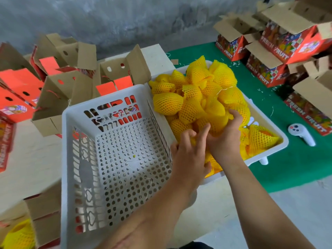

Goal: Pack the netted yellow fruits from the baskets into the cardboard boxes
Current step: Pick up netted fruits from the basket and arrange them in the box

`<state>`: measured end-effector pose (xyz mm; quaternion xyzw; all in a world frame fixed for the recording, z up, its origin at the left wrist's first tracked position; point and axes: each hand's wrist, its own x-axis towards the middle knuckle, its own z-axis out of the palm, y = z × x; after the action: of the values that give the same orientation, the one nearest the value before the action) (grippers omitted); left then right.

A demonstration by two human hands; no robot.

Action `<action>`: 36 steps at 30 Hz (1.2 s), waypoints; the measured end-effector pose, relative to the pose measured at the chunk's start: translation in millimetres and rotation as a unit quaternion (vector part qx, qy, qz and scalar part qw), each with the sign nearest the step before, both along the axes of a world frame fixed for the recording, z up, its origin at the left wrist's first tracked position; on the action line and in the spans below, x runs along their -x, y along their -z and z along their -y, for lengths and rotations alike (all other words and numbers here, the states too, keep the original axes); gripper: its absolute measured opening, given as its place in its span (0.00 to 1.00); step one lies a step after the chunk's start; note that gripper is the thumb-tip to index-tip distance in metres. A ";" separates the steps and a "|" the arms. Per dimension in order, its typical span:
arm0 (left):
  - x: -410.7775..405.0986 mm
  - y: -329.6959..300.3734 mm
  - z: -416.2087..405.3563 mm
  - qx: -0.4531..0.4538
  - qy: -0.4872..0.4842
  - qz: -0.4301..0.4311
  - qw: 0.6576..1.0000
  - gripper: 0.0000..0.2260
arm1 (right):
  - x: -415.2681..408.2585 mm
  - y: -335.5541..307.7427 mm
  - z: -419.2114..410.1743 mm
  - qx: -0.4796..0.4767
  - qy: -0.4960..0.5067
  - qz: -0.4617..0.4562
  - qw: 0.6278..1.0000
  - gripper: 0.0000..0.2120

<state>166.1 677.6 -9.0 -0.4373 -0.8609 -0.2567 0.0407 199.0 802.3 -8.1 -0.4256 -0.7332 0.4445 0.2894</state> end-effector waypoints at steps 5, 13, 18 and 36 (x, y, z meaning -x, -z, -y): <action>13.1 -17.0 15.5 -0.270 -0.071 0.272 0.921 0.51 | -12.5 0.6 1.9 0.020 -0.025 -0.165 0.986 0.40; 49.8 -47.7 67.5 -0.441 -0.125 0.729 0.508 0.20 | -3.2 -10.8 35.9 0.159 0.018 -0.249 0.955 0.36; 63.0 -45.6 119.7 -0.395 -0.192 0.735 0.517 0.24 | 12.3 -20.7 119.2 0.070 -0.002 -0.168 0.983 0.33; 137.1 -30.6 598.4 -0.239 -0.339 0.547 0.727 0.12 | 119.6 -2.0 529.1 0.067 -0.448 0.119 0.883 0.29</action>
<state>28.9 79.2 21.6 0.1244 -0.7349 -0.6182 -0.2497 79.4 273.2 -6.1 -0.1194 -0.8431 0.5209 -0.0593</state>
